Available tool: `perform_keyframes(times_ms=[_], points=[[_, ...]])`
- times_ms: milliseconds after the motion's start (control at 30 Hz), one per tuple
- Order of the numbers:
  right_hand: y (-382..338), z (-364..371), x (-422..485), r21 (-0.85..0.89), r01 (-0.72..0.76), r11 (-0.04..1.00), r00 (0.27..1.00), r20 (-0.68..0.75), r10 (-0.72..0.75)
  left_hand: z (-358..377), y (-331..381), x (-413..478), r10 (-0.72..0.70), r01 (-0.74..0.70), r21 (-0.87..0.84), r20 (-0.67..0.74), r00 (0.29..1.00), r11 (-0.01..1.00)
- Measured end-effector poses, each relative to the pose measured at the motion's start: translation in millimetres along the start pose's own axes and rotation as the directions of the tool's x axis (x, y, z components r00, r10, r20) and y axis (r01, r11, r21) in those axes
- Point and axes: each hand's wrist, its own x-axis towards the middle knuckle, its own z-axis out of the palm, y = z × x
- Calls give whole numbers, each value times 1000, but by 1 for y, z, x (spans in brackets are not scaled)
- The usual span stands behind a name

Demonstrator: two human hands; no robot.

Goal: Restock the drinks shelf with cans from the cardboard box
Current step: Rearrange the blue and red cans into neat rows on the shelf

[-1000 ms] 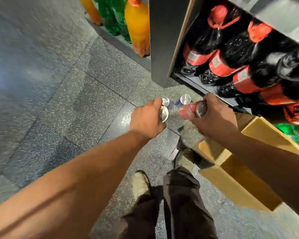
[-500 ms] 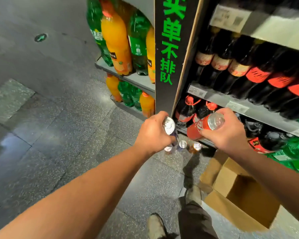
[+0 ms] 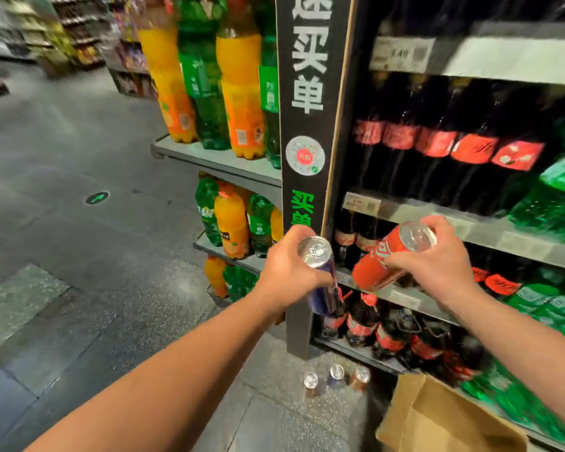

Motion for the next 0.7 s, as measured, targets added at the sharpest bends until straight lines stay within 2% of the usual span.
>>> perform_keyframes(times_ms=[100,267,433,700], points=[[-24,-16,4,78,51,996,999,-18,-50,-7,29,4,45,-47,-95,-26,999,994],[-62,-45,2,300,19,954,1000,-28,-11,-13,82,9,30,-48,-317,-63,998,947],[-96,-79,5,490,46,871,999,-41,-30,-10,130,9,61,-63,-459,-18,998,886],[-142,-146,8,564,162,810,985,-136,-102,13,210,8,165,-122,-572,24,986,811]])
